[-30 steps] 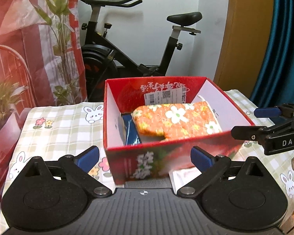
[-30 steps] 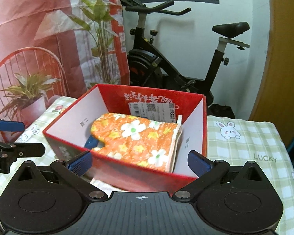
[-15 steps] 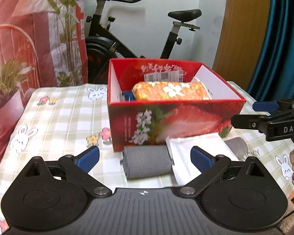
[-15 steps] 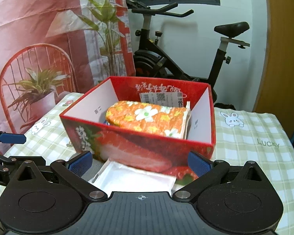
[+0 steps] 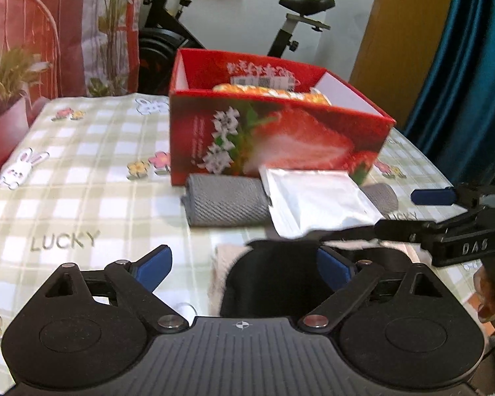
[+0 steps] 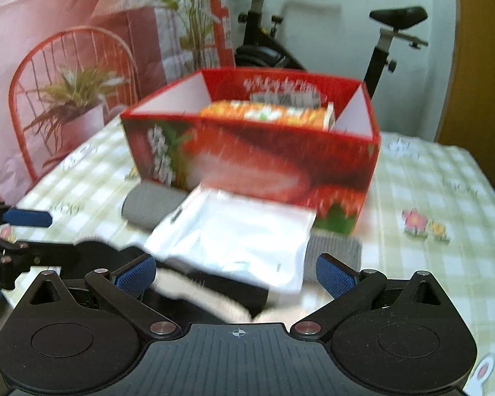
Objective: Organize soft objects
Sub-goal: 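Close the left tool on the black eye mask, then lift the black eye mask with the left tool toward the box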
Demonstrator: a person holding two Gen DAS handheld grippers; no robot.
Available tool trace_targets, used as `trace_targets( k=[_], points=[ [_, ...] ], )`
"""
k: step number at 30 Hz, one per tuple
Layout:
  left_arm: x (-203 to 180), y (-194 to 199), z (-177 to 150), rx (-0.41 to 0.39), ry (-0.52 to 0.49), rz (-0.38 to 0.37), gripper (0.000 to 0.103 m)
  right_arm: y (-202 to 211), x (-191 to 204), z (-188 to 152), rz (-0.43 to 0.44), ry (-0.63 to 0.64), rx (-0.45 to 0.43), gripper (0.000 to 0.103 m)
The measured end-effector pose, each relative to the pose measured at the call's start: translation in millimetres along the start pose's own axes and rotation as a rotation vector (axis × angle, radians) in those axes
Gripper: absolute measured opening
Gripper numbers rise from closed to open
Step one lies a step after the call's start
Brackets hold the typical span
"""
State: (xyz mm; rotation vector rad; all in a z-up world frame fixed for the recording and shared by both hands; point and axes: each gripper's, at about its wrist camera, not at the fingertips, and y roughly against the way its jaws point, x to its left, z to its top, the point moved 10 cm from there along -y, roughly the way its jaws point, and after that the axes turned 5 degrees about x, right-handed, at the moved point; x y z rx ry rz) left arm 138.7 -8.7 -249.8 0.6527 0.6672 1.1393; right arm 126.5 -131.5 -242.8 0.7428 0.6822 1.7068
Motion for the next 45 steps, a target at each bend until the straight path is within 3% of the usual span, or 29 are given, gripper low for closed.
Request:
trace_targets(
  k=[7, 9, 13, 16, 31, 45],
  points=[
    [-8, -13, -17, 0.043, 0.007, -0.036, 0.088, -3, 7, -44, -0.002, 0.013, 0.094, 0.102],
    [-10, -16, -21, 0.052, 0.012, -0.047, 0.083, -7, 6, -54, -0.011, 0.016, 0.121, 0.102],
    [-9, -20, -24, 0.055, 0.024, -0.045, 0.062, -17, 5, -64, -0.028, 0.037, 0.161, 0.102],
    [-6, -22, -24, 0.047, 0.049, -0.051, 0.057, -27, 7, -63, -0.037, 0.070, 0.171, 0.102],
    [10, -40, -10, 0.036, 0.095, 0.000, 0.055, -70, -1, -22, -0.067, 0.153, 0.156, 0.102],
    [13, -44, -19, 0.047, 0.113, -0.015, 0.055, -51, -4, -36, -0.045, 0.074, 0.116, 0.102]
  ],
)
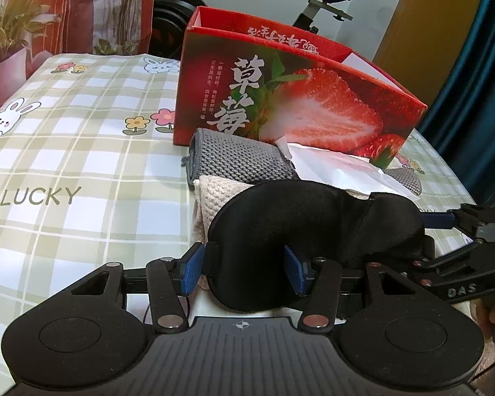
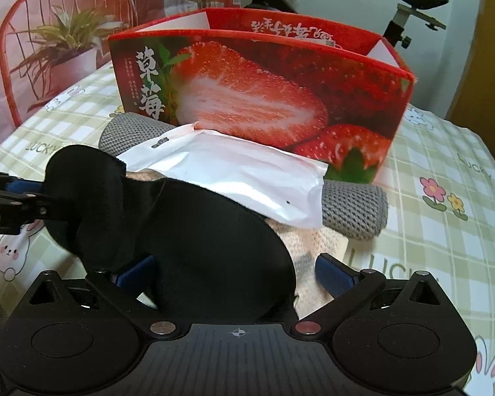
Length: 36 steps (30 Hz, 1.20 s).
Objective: Organize soft objects
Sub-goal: 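Lift the black eye mask with the left tool toward the box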
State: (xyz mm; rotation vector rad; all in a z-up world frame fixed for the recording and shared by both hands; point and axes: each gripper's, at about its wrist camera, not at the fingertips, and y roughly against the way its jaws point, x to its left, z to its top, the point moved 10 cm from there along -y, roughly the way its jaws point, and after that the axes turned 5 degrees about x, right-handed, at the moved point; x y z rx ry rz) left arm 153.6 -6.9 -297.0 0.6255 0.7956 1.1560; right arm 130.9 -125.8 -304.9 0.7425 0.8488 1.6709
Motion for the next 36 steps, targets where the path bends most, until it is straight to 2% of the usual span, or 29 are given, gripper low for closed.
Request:
trace_targets(
  k=[4, 17, 25, 28, 31, 36],
  points=[
    [0, 0, -3, 0.004, 0.001, 0.002, 0.055, 10, 2, -10, 0.000, -0.004, -0.013, 0.101],
    [1, 1, -10, 0.003, 0.015, -0.012, 0.055, 24, 0, -21, 0.033, -0.078, -0.062, 0.086],
    [1, 1, -11, 0.001, 0.015, -0.016, 0.055, 19, -11, -15, 0.068, -0.157, -0.071, 0.086],
    [1, 1, -11, 0.002, 0.017, -0.019, 0.054, 19, -9, -14, 0.108, -0.181, -0.066, 0.076],
    [-1, 4, -11, -0.005, 0.019, -0.034, 0.044, 26, -2, -11, 0.112, -0.151, -0.082, 0.073],
    [-7, 18, -6, -0.053, -0.005, -0.032, 0.032, 37, -5, -8, 0.108, -0.165, -0.103, 0.051]
  ],
)
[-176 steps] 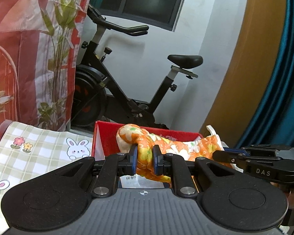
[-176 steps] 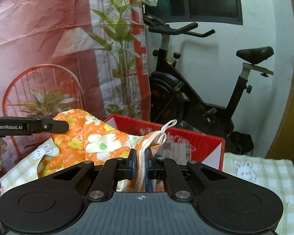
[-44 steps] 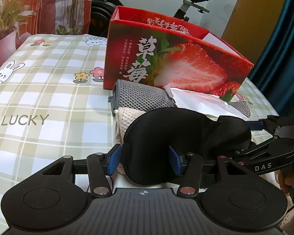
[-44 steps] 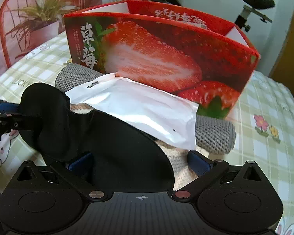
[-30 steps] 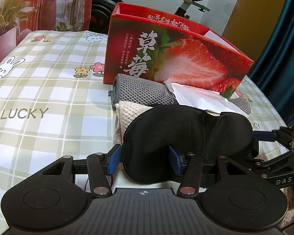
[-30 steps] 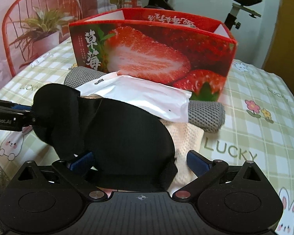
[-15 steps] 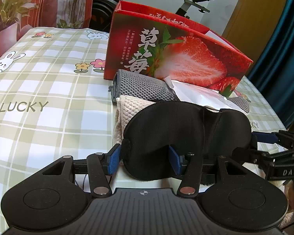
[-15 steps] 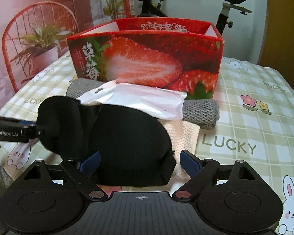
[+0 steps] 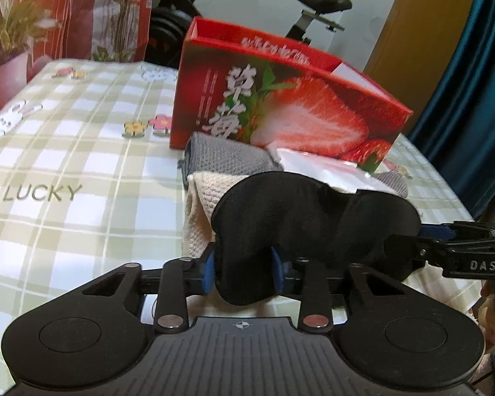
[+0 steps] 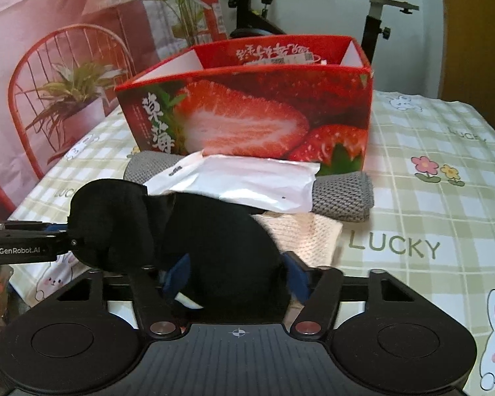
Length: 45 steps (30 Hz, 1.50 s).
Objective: Organize soft objects
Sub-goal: 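Lift the black eye mask with the left tool toward the box, then lower the eye mask into the red box and open the left tool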
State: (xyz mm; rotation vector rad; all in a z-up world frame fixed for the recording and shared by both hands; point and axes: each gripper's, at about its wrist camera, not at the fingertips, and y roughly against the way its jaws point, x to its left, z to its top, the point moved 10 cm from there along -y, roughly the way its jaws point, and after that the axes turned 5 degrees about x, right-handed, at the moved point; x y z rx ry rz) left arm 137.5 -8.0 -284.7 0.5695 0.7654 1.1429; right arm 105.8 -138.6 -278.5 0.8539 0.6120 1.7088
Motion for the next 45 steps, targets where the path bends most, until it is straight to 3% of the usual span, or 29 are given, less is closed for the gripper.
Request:
trace_targets(
  k=[7, 16, 21, 24, 33, 45],
  points=[
    [-5, 15, 6, -0.046, -0.007, -0.013, 0.026, 21, 1, 12, 0.007, -0.002, -0.068, 0.033],
    [-6, 19, 2, -0.035, -0.007, -0.030, 0.026, 16, 12, 3, 0.028, 0.008, -0.027, 0.032],
    [-6, 23, 5, -0.059, -0.008, -0.042, 0.019, 20, 12, 7, 0.048, 0.012, -0.044, 0.012],
    [-7, 29, 12, -0.086, -0.009, -0.049, 0.017, 27, 16, 17, 0.061, 0.043, -0.072, 0.009],
    [-7, 60, 67, -0.191, 0.007, -0.113, 0.015, 58, 28, 77, 0.096, 0.104, -0.199, 0.008],
    [-21, 71, 148, -0.310, -0.042, -0.083, 0.015, 70, 26, 169, 0.078, 0.180, -0.294, 0.008]
  ],
)
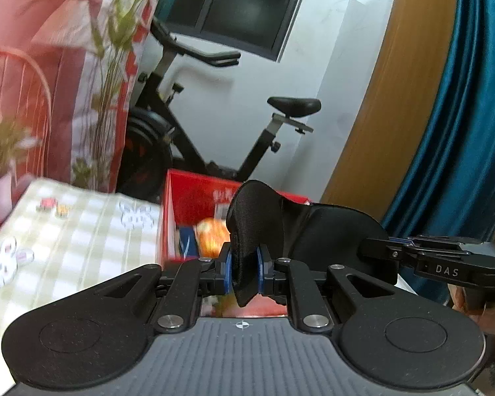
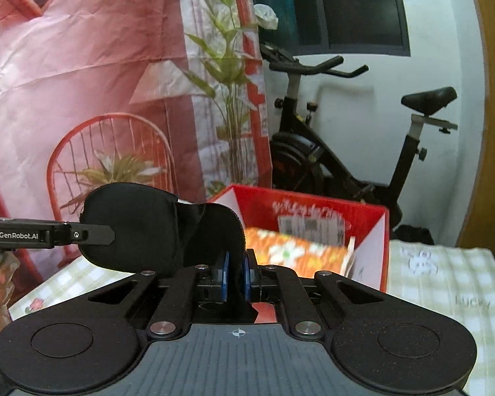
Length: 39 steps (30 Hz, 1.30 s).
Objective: Organize soft objects
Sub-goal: 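Lower the eye mask into the red box and open the left tool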
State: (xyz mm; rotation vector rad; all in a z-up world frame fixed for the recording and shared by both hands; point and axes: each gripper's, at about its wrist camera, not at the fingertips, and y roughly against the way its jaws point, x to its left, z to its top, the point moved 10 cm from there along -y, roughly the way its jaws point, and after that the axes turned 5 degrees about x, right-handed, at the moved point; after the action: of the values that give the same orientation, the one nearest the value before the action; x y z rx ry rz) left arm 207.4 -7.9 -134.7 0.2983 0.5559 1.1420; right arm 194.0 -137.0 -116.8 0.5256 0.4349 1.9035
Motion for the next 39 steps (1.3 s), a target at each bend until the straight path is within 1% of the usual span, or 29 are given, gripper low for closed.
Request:
trace_targets(
  k=[3, 6, 10, 13, 17, 21, 27, 29, 34, 36, 37, 39],
  points=[
    [-2, -8, 15, -0.012, -0.032, 0.013, 0.015, -9, -9, 14, -0.012, 0.008, -0.003, 0.008],
    [0, -22, 27, -0.009, -0.035, 0.024, 0.015, -20, -19, 27, -0.018, 0.011, -0.001, 0.008],
    [2, -41, 42, 0.010, -0.037, 0.034, 0.015, -39, -34, 41, -0.030, 0.003, 0.012, 0.008],
    [6, -59, 49, 0.042, -0.039, 0.038, 0.015, -59, -50, 46, -0.031, -0.029, 0.044, 0.008],
    [12, -84, 45, 0.115, -0.031, 0.035, 0.015, -84, -64, 38, -0.028, -0.052, 0.106, 0.008],
    [16, -106, 29, 0.210, -0.042, 0.035, 0.015, -106, -71, 16, -0.021, -0.070, 0.191, 0.008],
    [23, -127, 3, 0.330, -0.037, 0.033, 0.015, -131, -84, -14, -0.033, -0.114, 0.283, 0.008],
    [24, -131, -1, 0.342, -0.043, 0.038, 0.015, -137, -88, -19, -0.041, -0.127, 0.297, 0.008],
    [27, -140, 1, 0.353, -0.061, 0.047, 0.015, -148, -98, -21, -0.076, -0.130, 0.312, 0.011],
    [26, -143, 3, 0.349, -0.070, 0.047, 0.016, -150, -101, -20, -0.105, -0.114, 0.309, 0.017],
    [25, -145, 4, 0.345, -0.077, 0.052, 0.018, -150, -101, -20, -0.119, -0.103, 0.306, 0.020],
    [25, -145, 7, 0.329, -0.099, 0.067, 0.029, -148, -102, -18, -0.149, -0.082, 0.289, 0.025]
  ],
)
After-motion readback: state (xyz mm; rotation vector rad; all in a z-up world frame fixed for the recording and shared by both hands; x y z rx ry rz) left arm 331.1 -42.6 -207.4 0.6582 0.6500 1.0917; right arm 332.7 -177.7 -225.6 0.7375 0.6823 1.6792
